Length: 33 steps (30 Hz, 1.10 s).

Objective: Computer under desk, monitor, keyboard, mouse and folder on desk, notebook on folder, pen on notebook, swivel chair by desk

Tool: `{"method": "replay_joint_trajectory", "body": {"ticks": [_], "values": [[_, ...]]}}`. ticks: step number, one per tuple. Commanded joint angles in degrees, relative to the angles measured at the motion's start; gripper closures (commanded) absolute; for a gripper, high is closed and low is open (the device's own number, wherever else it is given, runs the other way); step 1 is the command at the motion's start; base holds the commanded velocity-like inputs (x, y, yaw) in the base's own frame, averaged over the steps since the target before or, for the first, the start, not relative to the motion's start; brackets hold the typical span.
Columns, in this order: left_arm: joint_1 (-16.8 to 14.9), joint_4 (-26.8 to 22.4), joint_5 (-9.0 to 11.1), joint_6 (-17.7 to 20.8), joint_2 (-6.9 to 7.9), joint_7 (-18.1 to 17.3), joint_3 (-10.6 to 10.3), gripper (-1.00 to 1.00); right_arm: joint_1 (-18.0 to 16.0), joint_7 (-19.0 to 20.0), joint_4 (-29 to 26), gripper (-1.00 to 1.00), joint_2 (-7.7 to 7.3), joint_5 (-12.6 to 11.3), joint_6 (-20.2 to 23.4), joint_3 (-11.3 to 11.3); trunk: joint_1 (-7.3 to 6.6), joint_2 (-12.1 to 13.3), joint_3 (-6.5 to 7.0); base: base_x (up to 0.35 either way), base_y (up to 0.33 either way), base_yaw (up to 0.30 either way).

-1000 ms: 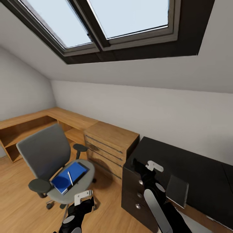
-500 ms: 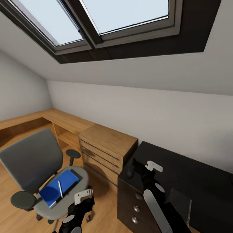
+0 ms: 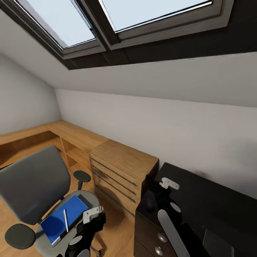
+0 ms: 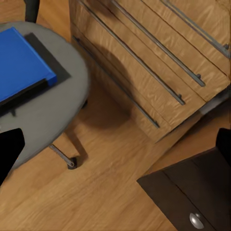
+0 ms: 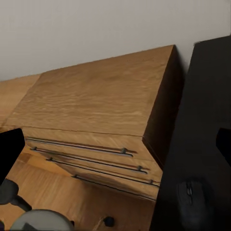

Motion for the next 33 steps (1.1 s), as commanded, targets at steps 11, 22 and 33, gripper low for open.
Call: {"method": "replay_joint_trajectory", "body": {"ticks": [11,22,33], "values": [[-0.09,-7.88,0.29,0.13,1.36,0.66,-1.68,-1.00,-7.50,-0.70,20.68,-1.00,3.38,18.99,1.35,3.54,0.69,-1.29,-0.64,0.018,0.002,0.010],[-0.09,-8.97,0.20,0.07,1.47,4.57,-3.58,-1.00,-30.31,6.22,61.04,-1.00,4.07,23.75,-5.65,3.13,3.10,-5.70,-2.61,0.000,0.000,0.000],[-0.09,-9.00,0.20,0.06,1.46,5.06,-4.06,-1.00,-30.89,8.24,66.53,-1.00,4.01,23.49,-6.83,2.98,5.52,-10.11,-4.59,0.000,0.000,0.000]]}}
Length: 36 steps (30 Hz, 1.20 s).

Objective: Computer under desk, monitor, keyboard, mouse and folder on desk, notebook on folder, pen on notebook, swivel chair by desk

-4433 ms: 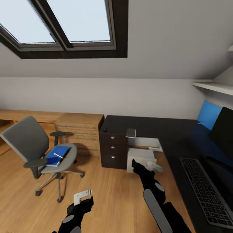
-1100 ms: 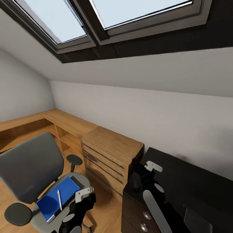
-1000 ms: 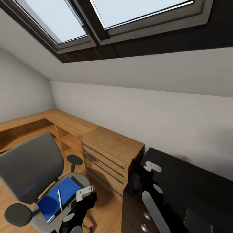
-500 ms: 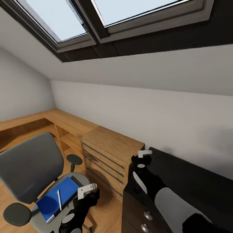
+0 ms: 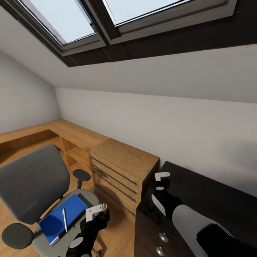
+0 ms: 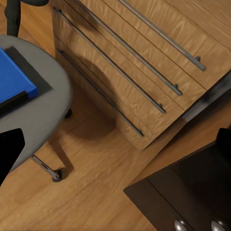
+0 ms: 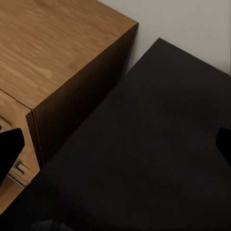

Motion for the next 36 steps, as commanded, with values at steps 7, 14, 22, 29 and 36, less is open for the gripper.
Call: {"method": "replay_joint_trajectory", "body": {"ticks": [7,14,22,29,36], "values": [[-0.08,-0.09,0.09,0.30,0.12,0.45,-0.06,-1.00,-0.08,4.27,2.07,-1.00,0.00,-0.52,0.58,0.42,1.55,-2.89,-1.35,0.000,0.000,0.000],[-0.08,-0.11,0.09,0.34,0.16,1.86,-0.06,-1.00,-0.09,6.19,2.44,-1.00,0.18,-1.29,5.47,-3.03,3.09,-5.70,-2.60,0.000,0.000,0.000],[-0.08,-0.10,0.09,0.37,0.13,2.87,-0.07,-1.00,-0.09,6.32,2.37,-1.00,0.20,-2.45,6.35,-4.20,4.85,-8.91,-4.04,0.000,0.000,0.000],[-0.08,-0.13,0.09,0.37,0.13,2.92,-0.06,-1.00,-0.09,6.16,2.21,-1.00,-0.10,-4.28,6.31,-4.34,6.39,-11.71,-5.30,0.000,0.000,0.000],[-0.08,-0.18,0.09,0.37,0.13,2.92,-0.07,-1.00,-0.09,6.11,2.11,-1.00,-0.04,-5.00,6.39,-4.17,7.92,-14.52,-6.55,0.000,0.000,0.000]]}}
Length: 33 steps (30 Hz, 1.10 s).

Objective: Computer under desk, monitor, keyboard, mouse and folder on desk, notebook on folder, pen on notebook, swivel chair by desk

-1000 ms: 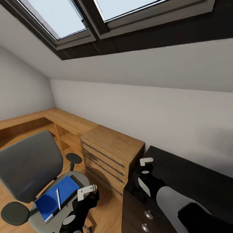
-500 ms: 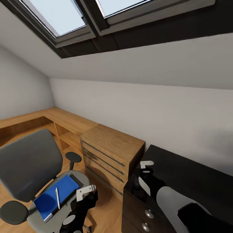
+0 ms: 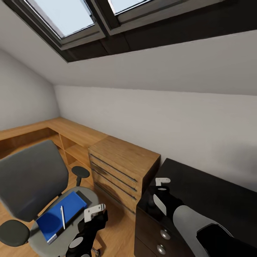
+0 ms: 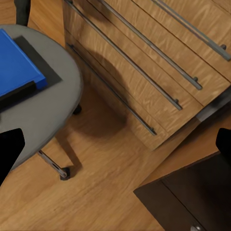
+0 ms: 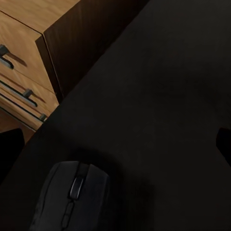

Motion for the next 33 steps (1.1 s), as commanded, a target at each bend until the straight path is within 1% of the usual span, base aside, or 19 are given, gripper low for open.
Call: {"method": "replay_joint_trajectory", "body": {"ticks": [1,14,16,19,21,23,28,33], "values": [[-0.08,-0.09,0.09,0.34,0.04,0.36,-0.10,-1.00,-0.04,-0.38,-0.11,-1.00,-0.02,-0.45,0.35,0.50,0.23,-0.47,-0.26,0.000,0.000,0.000],[-0.08,-0.09,0.09,0.34,0.01,0.36,-0.51,-1.00,-0.03,0.34,0.13,-1.00,0.03,-0.57,0.40,0.39,3.09,-5.68,-2.59,0.000,0.000,0.000],[-0.08,-0.09,0.09,0.34,0.03,0.36,-0.52,-1.00,-0.04,0.86,0.11,-1.00,0.11,-0.70,1.21,0.34,3.53,-6.48,-2.95,0.000,0.000,0.000],[-0.08,-0.09,0.09,0.34,0.04,0.41,-0.53,-1.00,-0.04,1.63,0.02,-1.00,0.11,-1.67,2.34,0.33,3.53,-6.48,-2.95,0.000,0.000,0.000],[-0.08,-0.09,0.09,0.34,0.04,0.43,-0.53,-1.00,-0.04,2.25,-0.11,-1.00,0.04,-3.06,2.94,0.36,3.53,-6.48,-2.95,0.000,0.000,0.000],[-0.08,-0.03,0.20,0.34,0.07,0.44,-0.53,-1.00,-0.04,2.47,-0.16,-1.00,0.03,-3.64,3.14,0.39,3.53,-6.48,-2.95,0.000,0.000,0.000],[-0.08,0.07,0.40,0.34,0.17,0.44,-0.47,-1.00,-0.04,2.64,-0.19,-1.00,0.06,-4.09,3.29,0.42,3.53,-6.48,-2.95,0.000,0.000,0.000],[-0.08,0.15,0.19,0.34,0.21,0.44,-0.45,-1.00,-0.04,2.69,-0.14,-1.00,0.07,-4.22,3.34,0.49,3.53,-6.48,-2.95,0.000,0.000,0.000]]}}
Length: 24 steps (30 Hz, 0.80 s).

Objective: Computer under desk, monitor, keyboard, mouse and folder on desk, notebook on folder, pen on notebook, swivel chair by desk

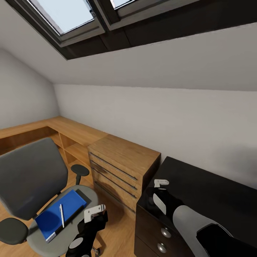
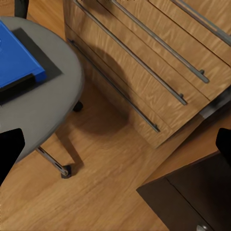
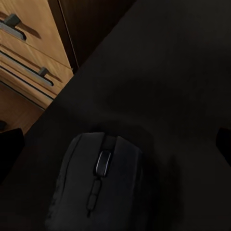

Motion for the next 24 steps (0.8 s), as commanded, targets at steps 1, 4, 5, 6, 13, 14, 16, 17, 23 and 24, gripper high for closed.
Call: {"method": "replay_joint_trajectory", "body": {"ticks": [1,4,5,6,13,14,16,17,23,24], "values": [[-0.08,-0.08,0.05,0.32,0.05,0.35,-0.10,-1.00,-0.03,-0.38,-0.10,-1.00,-0.03,-0.42,0.34,0.48,0.00,-0.04,-0.07,0.000,0.000,0.000],[-0.08,-0.07,0.01,0.33,0.05,0.35,-0.10,-1.00,-0.03,-0.37,-0.09,-1.00,-0.03,-0.43,0.35,0.49,0.00,-0.04,-0.07,0.000,0.000,0.000],[-0.08,-0.07,0.00,0.33,0.05,0.35,-0.10,-1.00,-0.03,-0.37,-0.09,-1.00,-0.03,-0.43,0.35,0.47,0.00,-0.04,-0.07,0.000,0.000,0.000],[-0.08,-0.07,0.00,0.34,0.05,0.35,-0.10,-1.00,-0.03,-0.37,-0.09,-1.00,-0.03,-0.43,0.37,0.49,0.00,-0.04,-0.07,0.000,0.000,0.000],[-0.08,0.00,0.19,0.33,0.05,0.35,-0.10,-1.00,-0.03,-0.38,-0.05,-1.00,-0.04,-0.44,1.10,0.39,0.00,-0.04,-0.07,0.000,0.000,0.000],[-0.08,0.00,0.24,0.33,0.05,0.35,-0.10,-1.00,-0.03,-0.38,-0.06,-1.00,-0.06,-0.44,1.33,0.37,0.00,-0.04,-0.07,0.000,0.000,0.000],[-0.08,0.01,0.33,0.33,0.05,0.40,-0.10,-1.00,-0.03,-0.37,-0.07,-1.00,-0.08,-0.47,1.91,0.31,0.00,-0.04,-0.07,0.000,0.000,0.000],[-0.08,0.01,0.33,0.32,0.05,0.46,-0.10,-1.00,-0.03,-0.37,-0.07,-1.00,-0.09,-0.48,2.04,0.28,0.00,-0.04,-0.07,0.000,0.000,0.000],[-0.08,0.02,0.03,0.24,0.05,2.56,-0.11,-1.00,-0.03,-0.37,0.00,-1.00,-0.09,-0.60,3.32,0.17,0.00,-0.04,-0.07,0.000,0.000,0.000],[-0.08,0.02,0.01,0.16,0.05,2.65,-0.13,-1.00,-0.03,-0.37,0.00,-1.00,-0.07,-0.60,3.48,0.17,0.00,-0.04,-0.07,0.000,0.000,0.000]]}}
